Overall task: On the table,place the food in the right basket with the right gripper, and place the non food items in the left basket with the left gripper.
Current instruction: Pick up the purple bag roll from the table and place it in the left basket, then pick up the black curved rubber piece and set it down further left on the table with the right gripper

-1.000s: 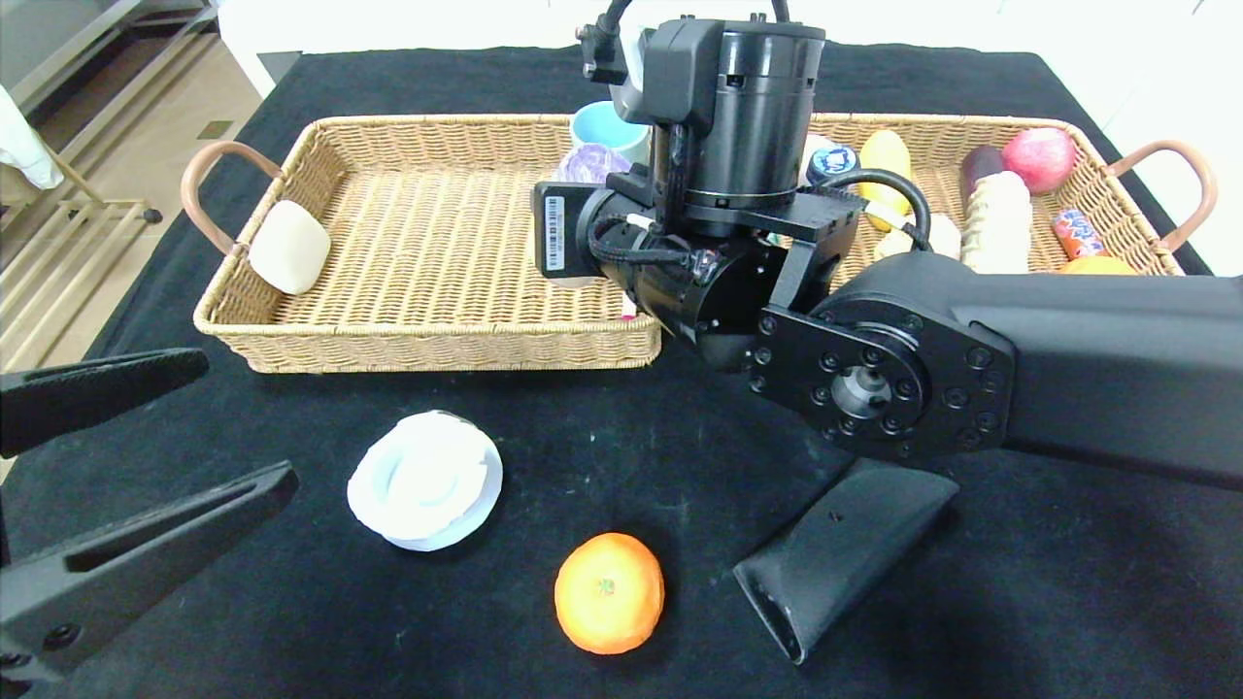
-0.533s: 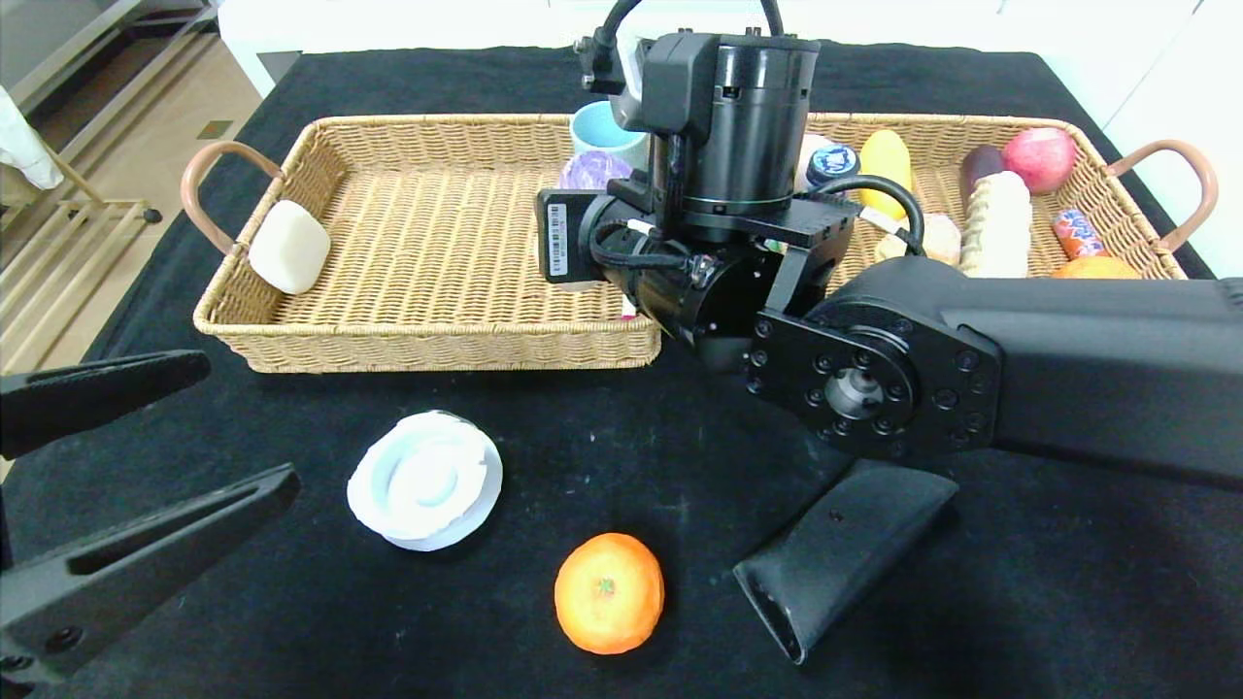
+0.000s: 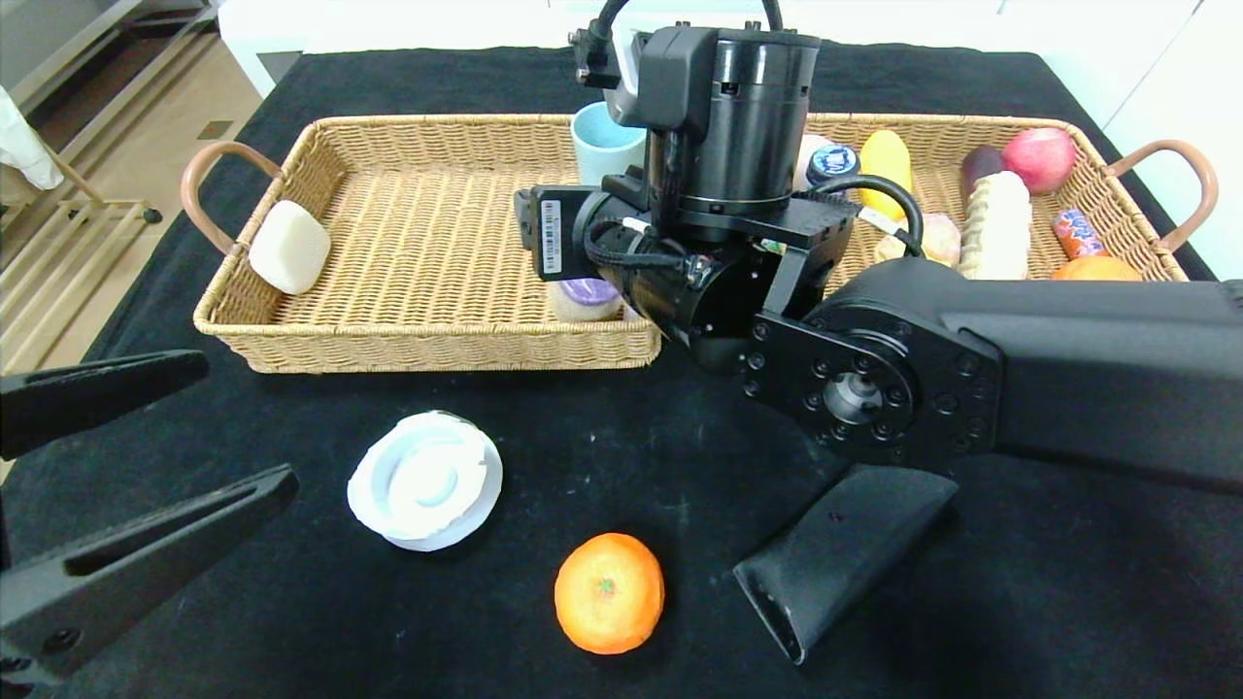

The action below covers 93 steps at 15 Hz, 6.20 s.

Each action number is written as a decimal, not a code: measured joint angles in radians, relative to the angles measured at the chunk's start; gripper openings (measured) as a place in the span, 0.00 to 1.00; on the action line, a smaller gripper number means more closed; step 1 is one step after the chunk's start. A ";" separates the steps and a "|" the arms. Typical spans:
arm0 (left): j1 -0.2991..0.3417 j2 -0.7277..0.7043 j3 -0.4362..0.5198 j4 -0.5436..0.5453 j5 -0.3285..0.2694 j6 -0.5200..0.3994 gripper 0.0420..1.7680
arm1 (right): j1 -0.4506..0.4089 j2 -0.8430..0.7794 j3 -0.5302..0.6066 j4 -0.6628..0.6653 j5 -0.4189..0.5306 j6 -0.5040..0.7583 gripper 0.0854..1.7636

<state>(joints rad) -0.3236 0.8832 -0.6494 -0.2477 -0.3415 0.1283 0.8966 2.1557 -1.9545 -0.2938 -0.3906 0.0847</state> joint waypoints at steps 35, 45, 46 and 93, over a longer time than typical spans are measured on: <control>0.000 0.009 0.013 0.001 0.000 0.015 0.97 | -0.102 -0.562 0.427 1.130 0.015 0.894 0.96; 0.000 0.008 0.017 0.000 0.000 0.017 0.97 | -0.155 -0.442 0.431 1.131 0.157 1.009 0.96; 0.000 0.008 0.017 -0.001 0.000 0.017 0.97 | -0.158 -0.433 0.431 1.131 0.160 1.027 0.96; -0.002 0.001 0.023 0.001 0.000 0.041 0.97 | -0.003 -0.417 0.190 1.289 0.320 0.257 0.12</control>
<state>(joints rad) -0.3255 0.8847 -0.6264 -0.2468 -0.3419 0.1694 0.8932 1.7391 -1.7640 0.9953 -0.0711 0.3419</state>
